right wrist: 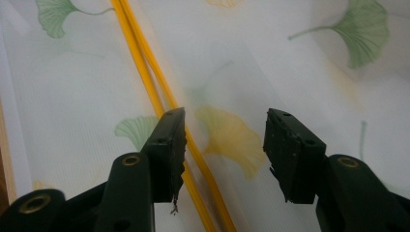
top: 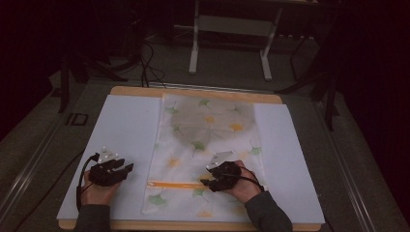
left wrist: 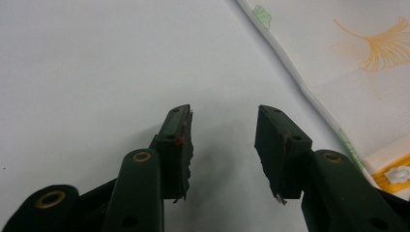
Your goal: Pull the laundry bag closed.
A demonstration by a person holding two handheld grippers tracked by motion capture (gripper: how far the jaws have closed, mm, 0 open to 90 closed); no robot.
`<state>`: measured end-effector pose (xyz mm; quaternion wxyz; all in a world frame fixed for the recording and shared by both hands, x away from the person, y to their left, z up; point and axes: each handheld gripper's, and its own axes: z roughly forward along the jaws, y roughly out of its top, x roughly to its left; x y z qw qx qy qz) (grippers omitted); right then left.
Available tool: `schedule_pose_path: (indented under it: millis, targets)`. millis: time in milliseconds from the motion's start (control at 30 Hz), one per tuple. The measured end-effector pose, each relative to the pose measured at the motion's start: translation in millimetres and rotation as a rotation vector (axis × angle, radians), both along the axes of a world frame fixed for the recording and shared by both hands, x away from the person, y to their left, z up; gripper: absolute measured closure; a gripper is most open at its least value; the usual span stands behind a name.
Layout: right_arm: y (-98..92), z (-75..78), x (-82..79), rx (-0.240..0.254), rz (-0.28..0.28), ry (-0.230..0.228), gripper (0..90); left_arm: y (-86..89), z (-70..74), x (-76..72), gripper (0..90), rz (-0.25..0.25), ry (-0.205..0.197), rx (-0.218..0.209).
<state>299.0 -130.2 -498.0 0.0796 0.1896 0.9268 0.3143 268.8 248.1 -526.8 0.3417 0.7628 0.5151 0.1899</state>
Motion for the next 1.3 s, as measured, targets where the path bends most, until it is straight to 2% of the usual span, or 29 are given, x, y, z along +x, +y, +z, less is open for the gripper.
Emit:
schedule_pose_path:
  millis: [167,467,800,1100,1300]
  targets:
    - [17.6,1.7,-2.0,-0.014,0.048,-0.002,51.0,0.3,0.7,-0.2,56.9,-0.003,-0.005,-0.002]
    - [38.6,6.6,-4.0,-0.011,0.089,-0.017,54.0,-0.1,0.7,-0.3,56.7,-0.005,-0.005,0.001]
    - [64.5,5.9,-5.8,0.015,0.141,-0.005,59.9,-0.6,0.9,-0.5,56.6,-0.006,-0.006,0.008]
    - [76.9,1.4,-2.6,0.049,0.151,0.013,64.7,-1.7,0.6,0.0,56.6,-0.008,-0.002,0.016]
    - [86.4,-0.3,-4.7,0.052,0.165,0.015,67.9,-2.0,0.6,0.0,56.6,-0.010,-0.002,0.022]
